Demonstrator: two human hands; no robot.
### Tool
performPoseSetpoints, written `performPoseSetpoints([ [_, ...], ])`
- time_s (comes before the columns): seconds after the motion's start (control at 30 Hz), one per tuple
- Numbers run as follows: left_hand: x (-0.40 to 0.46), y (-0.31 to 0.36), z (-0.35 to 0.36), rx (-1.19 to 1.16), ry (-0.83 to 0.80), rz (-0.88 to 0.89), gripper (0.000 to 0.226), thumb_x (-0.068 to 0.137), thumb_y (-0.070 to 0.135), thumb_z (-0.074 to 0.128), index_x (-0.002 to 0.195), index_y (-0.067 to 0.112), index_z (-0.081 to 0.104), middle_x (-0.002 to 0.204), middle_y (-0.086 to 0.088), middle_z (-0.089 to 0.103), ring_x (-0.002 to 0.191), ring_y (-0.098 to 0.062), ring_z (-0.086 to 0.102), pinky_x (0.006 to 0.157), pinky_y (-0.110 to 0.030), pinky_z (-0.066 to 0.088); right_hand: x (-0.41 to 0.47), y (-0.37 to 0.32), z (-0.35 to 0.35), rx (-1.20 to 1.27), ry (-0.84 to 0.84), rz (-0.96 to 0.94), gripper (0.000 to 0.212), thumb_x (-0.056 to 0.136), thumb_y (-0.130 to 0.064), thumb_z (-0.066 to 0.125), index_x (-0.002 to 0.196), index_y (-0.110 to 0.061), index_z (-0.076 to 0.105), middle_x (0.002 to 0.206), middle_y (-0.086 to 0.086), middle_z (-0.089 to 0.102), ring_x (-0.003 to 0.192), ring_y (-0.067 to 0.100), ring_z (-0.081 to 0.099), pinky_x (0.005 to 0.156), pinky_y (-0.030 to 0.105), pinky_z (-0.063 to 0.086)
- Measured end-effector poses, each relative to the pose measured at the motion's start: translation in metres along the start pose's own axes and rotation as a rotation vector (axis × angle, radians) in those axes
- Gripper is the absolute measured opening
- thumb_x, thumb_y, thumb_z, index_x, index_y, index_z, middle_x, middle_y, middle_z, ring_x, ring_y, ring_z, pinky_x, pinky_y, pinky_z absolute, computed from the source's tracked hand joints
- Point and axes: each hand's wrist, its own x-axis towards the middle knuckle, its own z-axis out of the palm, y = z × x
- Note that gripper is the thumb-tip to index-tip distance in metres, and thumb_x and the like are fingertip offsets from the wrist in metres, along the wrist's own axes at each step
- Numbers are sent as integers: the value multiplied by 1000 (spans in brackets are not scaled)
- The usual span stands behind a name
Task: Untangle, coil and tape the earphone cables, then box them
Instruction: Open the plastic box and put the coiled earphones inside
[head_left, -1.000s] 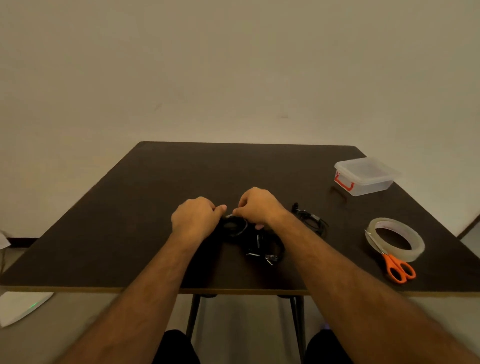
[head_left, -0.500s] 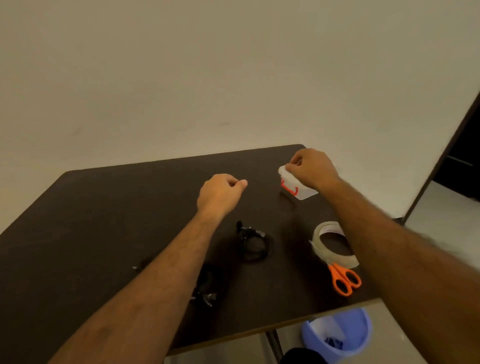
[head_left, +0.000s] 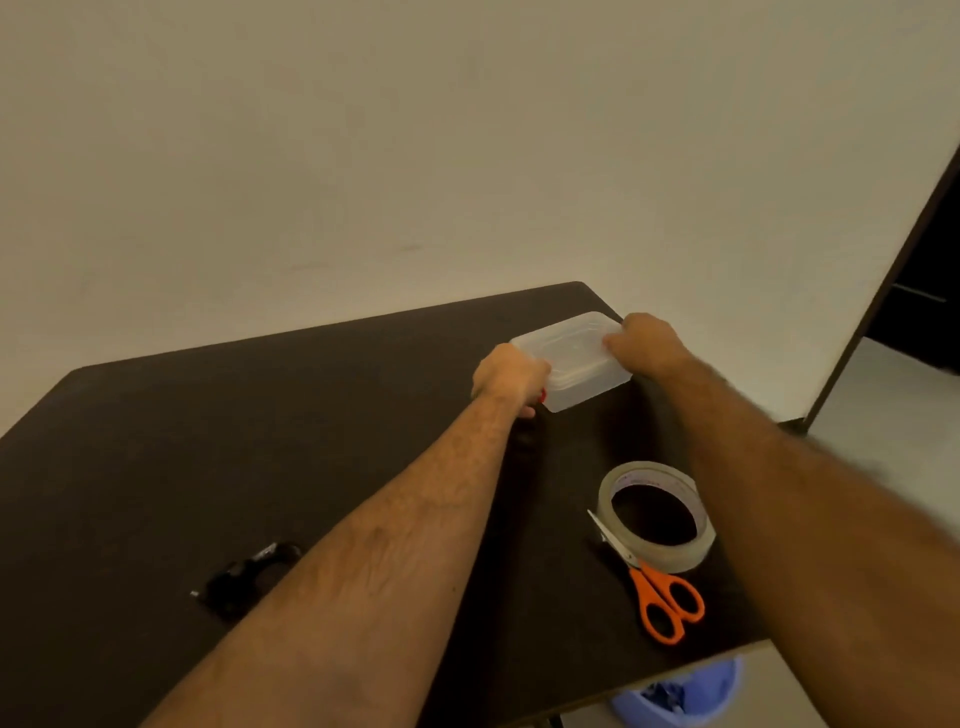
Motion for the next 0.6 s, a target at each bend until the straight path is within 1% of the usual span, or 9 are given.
performPoseSetpoints([
  [0.07,3,-10,-16,-26,10,-26,36,95,26,62,126,9,56,92,-7,65,79,-16,69,66,-28,61,-9,-13,9,-19,-5,-17,39,99,-31,54,125,-2,57,120,17,62,98,26,58,83,32,46],
  [0.13,3,-24,-42,-69,-25,-61,34,95,20,63,125,6,56,95,-10,67,81,-17,70,66,-30,60,-21,-29,16,-16,-20,-44,40,96,-34,60,120,-2,59,112,14,63,88,20,54,77,29,44],
  [0.2,-2,-41,-73,-73,-42,-96,33,94,15,63,125,4,58,98,-12,69,82,-19,71,63,-30,59,-37,-49,23,14,-53,-68,42,92,-35,66,115,-1,60,99,10,60,84,18,54,75,29,45],
  [0.27,-12,-59,-106,-56,-43,-128,32,94,12,63,124,2,59,100,-12,70,81,-19,71,61,-29,56,-56,-73,34,66,-100,-88,40,89,-35,70,110,-3,60,93,7,57,81,18,57,75,30,51],
  [0.33,-24,-76,-136,-37,-33,-154,30,93,12,64,120,0,59,102,-13,70,75,-18,69,60,-28,55,-74,-98,47,111,-155,-98,35,87,-35,72,104,-8,59,91,6,58,77,17,61,73,31,57],
  [0.4,-37,-95,-166,-16,-7,-183,29,92,12,66,118,0,60,100,-12,69,73,-17,68,60,-28,54,-93,-122,61,128,-209,-107,32,85,-36,73,98,-12,55,92,6,59,76,17,62,66,30,59],
  [0.43,-44,-105,-179,-9,5,-199,30,92,13,68,118,0,60,98,-12,69,73,-16,68,59,-28,54,-102,-133,69,136,-231,-114,33,85,-36,74,96,-13,54,93,7,60,77,18,63,65,30,59],
  [0.5,-54,-121,-199,-1,20,-230,31,90,14,69,117,0,61,98,-12,69,73,-17,68,58,-28,54,-117,-150,79,146,-256,-125,35,84,-37,74,99,-11,56,95,8,61,78,19,64,66,31,60],
  [0.6,-69,-142,-220,0,39,-248,32,89,13,71,117,0,61,104,-14,68,75,-17,68,59,-28,55,-141,-169,90,148,-274,-137,39,84,-38,74,105,-9,58,97,8,61,80,20,66,68,32,61],
])
